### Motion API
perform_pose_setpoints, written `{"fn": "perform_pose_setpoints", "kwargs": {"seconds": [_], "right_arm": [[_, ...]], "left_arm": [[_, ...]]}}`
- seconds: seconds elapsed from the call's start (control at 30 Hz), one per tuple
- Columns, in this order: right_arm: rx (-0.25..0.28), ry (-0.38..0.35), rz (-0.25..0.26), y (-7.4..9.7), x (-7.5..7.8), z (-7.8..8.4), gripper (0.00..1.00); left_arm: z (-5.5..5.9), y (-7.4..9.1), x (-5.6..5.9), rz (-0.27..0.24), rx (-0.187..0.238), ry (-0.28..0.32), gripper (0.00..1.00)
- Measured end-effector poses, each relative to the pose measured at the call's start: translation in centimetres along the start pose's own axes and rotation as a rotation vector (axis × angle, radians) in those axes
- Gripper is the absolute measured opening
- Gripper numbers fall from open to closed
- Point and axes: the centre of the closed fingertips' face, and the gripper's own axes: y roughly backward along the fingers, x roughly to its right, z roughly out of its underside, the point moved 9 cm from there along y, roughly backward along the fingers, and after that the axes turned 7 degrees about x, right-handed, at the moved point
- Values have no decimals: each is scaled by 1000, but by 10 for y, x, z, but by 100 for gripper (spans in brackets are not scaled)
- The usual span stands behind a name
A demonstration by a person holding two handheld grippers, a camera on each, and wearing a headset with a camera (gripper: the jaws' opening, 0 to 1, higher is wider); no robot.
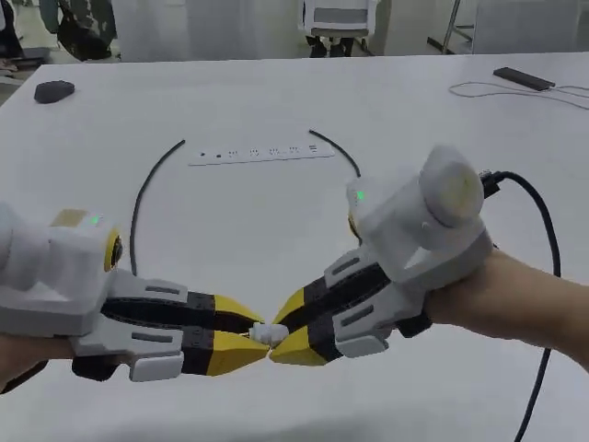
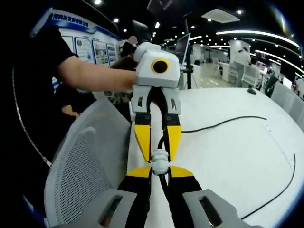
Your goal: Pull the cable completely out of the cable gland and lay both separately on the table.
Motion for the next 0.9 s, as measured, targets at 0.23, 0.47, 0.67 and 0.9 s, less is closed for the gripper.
{"fn": "perform_pose_setpoints", "kwargs": {"seconds": [0.23,0.47,0.67,0.9], "right_arm": [[-35,220,91,-2,-11,-3,6],[-86,424,138,-4,-17,-6,6],[-65,396,127,-2,-13,-9,7],[75,-16,72,9,0,-8,20]], "left_arm": [[6,2,-4,-37,42,286,15],[6,2,-6,-32,47,400,15],[2,4,-4,-30,52,311,15],[-2,9,-5,-25,64,83,15]]}}
